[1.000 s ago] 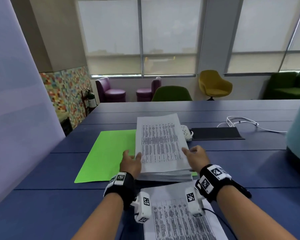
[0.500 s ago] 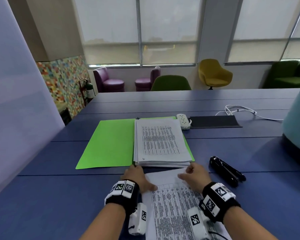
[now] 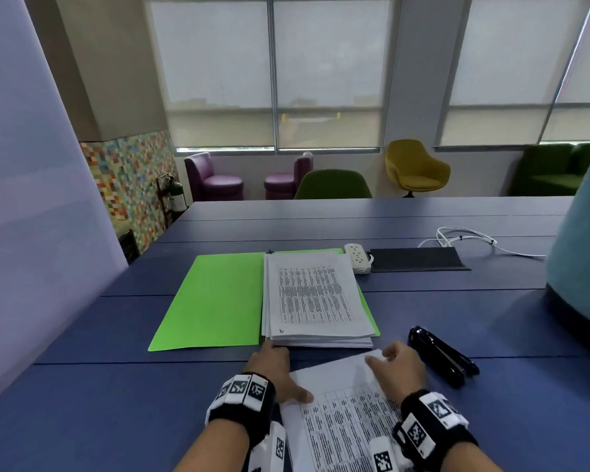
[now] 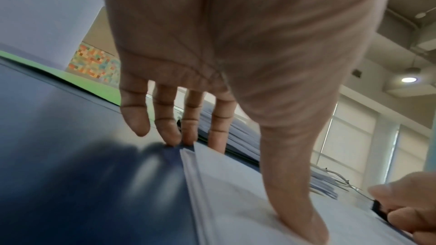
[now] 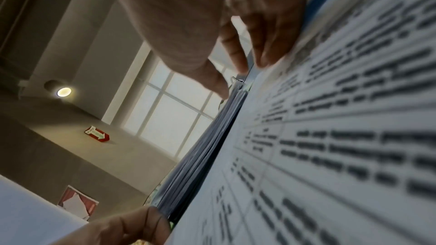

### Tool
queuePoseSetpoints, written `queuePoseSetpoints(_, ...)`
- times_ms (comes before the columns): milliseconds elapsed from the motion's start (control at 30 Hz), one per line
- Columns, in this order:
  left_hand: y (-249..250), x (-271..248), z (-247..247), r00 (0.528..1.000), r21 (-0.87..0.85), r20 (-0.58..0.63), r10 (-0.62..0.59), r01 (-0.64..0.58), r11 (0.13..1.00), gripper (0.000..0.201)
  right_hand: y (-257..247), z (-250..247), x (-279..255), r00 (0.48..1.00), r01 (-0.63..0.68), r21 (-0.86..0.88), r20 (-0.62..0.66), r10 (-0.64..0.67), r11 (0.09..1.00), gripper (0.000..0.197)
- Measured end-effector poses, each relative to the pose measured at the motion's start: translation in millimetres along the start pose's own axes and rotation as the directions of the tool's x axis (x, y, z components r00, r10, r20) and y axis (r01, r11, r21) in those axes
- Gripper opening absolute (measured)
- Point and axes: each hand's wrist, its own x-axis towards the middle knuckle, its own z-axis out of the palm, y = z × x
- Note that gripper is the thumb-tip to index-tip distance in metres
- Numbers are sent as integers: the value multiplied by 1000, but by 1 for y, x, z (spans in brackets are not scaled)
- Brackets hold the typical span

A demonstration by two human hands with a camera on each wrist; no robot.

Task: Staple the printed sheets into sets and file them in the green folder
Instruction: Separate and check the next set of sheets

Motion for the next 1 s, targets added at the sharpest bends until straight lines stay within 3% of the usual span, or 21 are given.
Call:
queuePoseSetpoints(67, 2, -3, 3, 1000, -34, 3, 11, -11, 999, 71, -1, -7, -1, 999, -39, -156, -3, 39, 987, 51)
queuePoseSetpoints(133, 4, -6, 5, 1000, -50, 0, -7, 7, 999, 67, -10, -15, -5, 992, -79, -205, 82, 97, 976, 70)
queuePoseSetpoints(233, 7, -8, 4, 999, -69, 0, -34, 34, 997, 73, -19, -21, -5, 967, -129, -147, 201, 158, 981, 73)
queuePoseSetpoints(333, 6, -7, 5, 999, -88, 2, -51, 51, 995, 75, -14, -27, 6, 909, -167, -49, 378, 173, 985, 87)
queuePoseSetpoints(367, 5, -8, 5, 999, -94, -2, -52, 51, 994, 75, -12, -30, 8, 898, -163, -7, 413, 151, 987, 84)
queuePoseSetpoints(500, 3, -10, 7, 998, -133, -15, -54, 51, 990, 76, -3, -46, -2, 885, -121, 121, 462, 52, 985, 37)
queuePoseSetpoints(567, 1, -11, 6, 998, -146, -17, -54, 51, 988, 77, 10, -48, -7, 837, -208, 220, 544, 57, 953, 35)
queuePoseSetpoints(633, -1, -11, 6, 999, -155, -20, -47, 44, 987, 79, 23, -47, -16, 798, -220, 191, 599, 64, 957, 37)
queuePoseSetpoints(700, -5, -12, 6, 998, -183, -37, -43, 35, 982, 80, 30, -44, -28, 810, -171, 137, 584, 60, 976, 33)
queuePoseSetpoints(767, -12, -12, 9, 995, -286, -77, -55, 31, 958, 87, 32, -38, -35, 813, -172, 274, 582, -20, 946, 21)
queuePoseSetpoints(833, -22, -16, 10, 990, -528, -116, -82, 8, 849, 98, 25, -35, -42, 835, -147, 412, 539, -111, 899, 17)
queuePoseSetpoints(933, -35, -27, 4, 1000, -907, -31, -2, -28, 421, 103, -2, -46, -47, 878, -48, 574, 415, -240, 818, 16)
queuePoseSetpoints(967, -35, -32, 1, 997, -950, 20, 70, -2, 312, 95, -14, -52, -47, 884, -5, 606, 374, -280, 795, 20)
queuePoseSetpoints(1000, -31, -40, -6, 991, -964, 34, 132, -3, 267, 87, -29, -60, -49, 886, 33, 631, 340, -314, 775, 29)
